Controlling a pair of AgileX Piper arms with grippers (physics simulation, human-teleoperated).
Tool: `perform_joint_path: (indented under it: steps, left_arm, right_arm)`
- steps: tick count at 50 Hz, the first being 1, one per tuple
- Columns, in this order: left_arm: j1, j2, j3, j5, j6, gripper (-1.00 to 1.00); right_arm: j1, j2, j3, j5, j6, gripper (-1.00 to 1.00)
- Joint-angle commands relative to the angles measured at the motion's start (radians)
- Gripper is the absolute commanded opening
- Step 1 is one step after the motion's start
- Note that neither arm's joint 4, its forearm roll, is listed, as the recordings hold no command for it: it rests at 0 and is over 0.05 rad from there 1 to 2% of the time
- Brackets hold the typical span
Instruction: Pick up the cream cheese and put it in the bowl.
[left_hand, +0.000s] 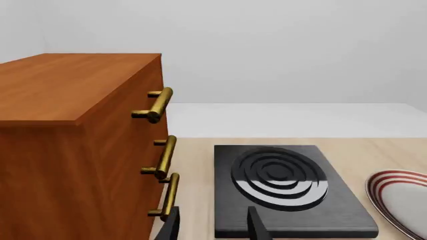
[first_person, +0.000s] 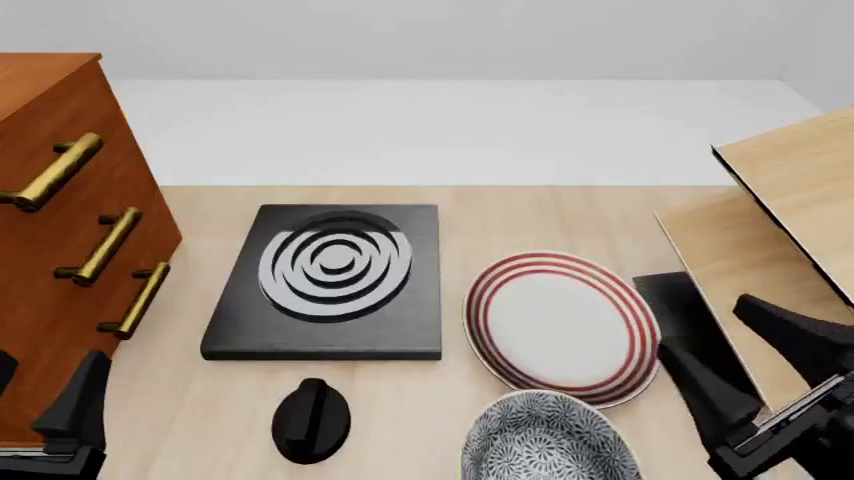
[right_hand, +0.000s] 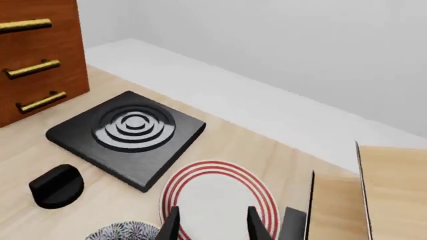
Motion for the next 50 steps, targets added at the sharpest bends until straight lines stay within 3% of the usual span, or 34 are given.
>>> perform_joint_path:
  steps: [1, 27, 50]
  left_arm:
    - [0.000, 0.000, 0.000, 0.000, 0.000, 1.00]
    - [0.000, 0.000, 0.000, 0.000, 0.000, 1.00]
    - [0.000, 0.000, 0.000, 0.000, 0.000, 1.00]
  right_arm:
    - [0.154, 0.154, -0.067, -0.006, -0.042, 1.00]
    - [0.502, 0.565, -0.220, -0.088, -0.047, 1.00]
    - [0.693, 0.841, -0.333, -0.141, -0.029, 1.00]
